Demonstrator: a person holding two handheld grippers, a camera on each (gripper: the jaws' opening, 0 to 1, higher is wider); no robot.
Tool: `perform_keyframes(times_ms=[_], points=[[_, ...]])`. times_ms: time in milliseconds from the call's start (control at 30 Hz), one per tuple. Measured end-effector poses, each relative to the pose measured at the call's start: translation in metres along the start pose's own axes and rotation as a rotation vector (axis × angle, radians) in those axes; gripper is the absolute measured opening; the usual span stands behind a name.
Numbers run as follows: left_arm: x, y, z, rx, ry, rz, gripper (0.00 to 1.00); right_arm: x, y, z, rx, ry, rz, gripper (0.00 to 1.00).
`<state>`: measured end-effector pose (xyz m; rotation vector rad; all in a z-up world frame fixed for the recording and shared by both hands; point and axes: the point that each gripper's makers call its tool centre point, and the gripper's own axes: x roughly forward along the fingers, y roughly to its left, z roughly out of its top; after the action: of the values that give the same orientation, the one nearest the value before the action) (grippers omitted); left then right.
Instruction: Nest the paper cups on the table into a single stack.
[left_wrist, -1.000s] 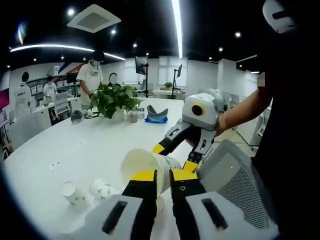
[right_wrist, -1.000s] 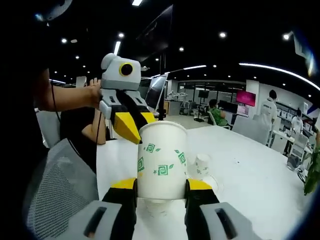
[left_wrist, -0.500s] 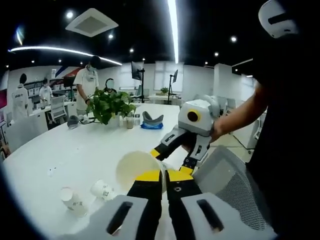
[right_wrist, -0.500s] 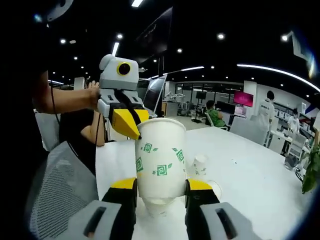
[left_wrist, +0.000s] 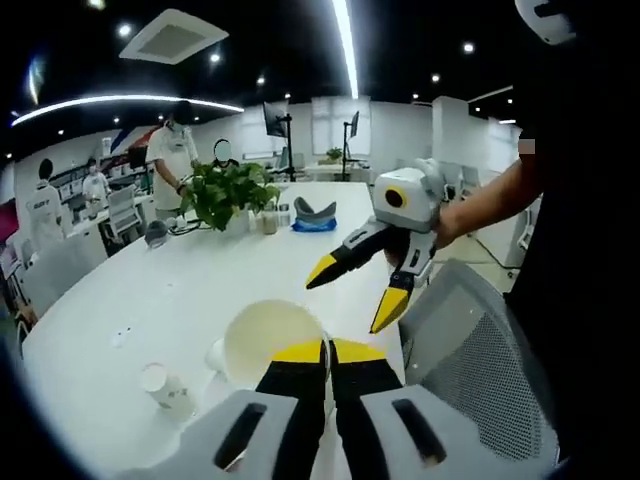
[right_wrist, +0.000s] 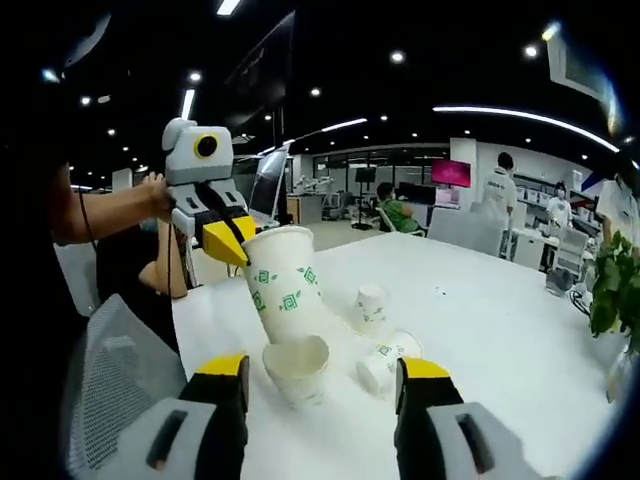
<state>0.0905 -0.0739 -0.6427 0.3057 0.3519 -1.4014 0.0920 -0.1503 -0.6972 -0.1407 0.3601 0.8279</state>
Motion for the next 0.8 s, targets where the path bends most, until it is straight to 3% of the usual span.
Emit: perform_keyframes(times_ms=[300, 800], points=[[0.005, 0.0, -0.019, 0.068, 0.112, 0.002, 0.0, -0.015, -0.009, -0.018, 0.045, 0.023, -0.071, 0.71], [0.024, 0.003, -0.048, 0.094, 0.259, -0.016, 0.0, -0.025, -0.01, -0.029, 0.08, 0.028, -0.12, 0.7]])
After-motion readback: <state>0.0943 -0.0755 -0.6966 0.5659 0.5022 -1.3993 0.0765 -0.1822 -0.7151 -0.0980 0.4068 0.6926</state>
